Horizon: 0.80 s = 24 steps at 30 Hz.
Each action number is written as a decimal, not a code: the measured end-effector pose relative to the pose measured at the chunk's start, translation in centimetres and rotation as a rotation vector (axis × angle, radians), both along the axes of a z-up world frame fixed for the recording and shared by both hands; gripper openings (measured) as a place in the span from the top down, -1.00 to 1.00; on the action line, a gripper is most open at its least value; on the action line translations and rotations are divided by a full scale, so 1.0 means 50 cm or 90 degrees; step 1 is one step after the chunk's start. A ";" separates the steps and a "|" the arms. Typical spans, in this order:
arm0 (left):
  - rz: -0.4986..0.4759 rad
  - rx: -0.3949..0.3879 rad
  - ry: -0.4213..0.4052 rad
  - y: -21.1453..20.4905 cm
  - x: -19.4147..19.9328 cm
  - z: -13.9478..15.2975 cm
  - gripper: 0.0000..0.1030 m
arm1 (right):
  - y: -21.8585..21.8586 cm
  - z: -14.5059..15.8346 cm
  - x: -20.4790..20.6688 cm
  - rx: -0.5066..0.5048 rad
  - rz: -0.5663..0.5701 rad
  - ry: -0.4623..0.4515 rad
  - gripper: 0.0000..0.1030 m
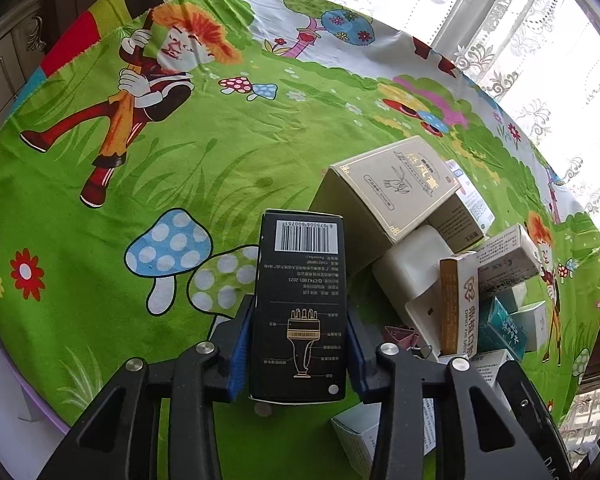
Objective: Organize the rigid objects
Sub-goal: 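Return both grippers to the bed and close the left gripper on the black box, then grasp the white medicine box with the right gripper while the left carries the black box to the purple box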
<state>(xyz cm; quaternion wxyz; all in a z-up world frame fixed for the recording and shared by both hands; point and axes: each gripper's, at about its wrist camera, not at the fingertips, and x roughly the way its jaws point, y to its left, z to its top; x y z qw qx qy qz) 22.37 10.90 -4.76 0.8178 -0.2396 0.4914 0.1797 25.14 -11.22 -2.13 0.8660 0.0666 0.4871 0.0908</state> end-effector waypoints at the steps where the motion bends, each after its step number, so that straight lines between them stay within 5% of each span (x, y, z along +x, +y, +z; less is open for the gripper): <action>1: -0.003 0.004 -0.004 -0.003 -0.002 0.001 0.20 | 0.003 0.001 -0.001 0.001 0.006 0.000 -0.50; 18: -0.015 0.051 -0.060 -0.028 -0.045 0.034 0.21 | 0.005 -0.003 -0.021 -0.029 0.024 0.005 -0.42; 22: -0.018 0.051 -0.064 -0.033 -0.059 0.040 0.21 | 0.006 -0.006 -0.029 -0.072 0.031 0.013 -0.02; 24: -0.017 0.051 -0.065 -0.033 -0.064 0.042 0.21 | -0.004 -0.019 -0.024 -0.063 0.024 0.035 -0.01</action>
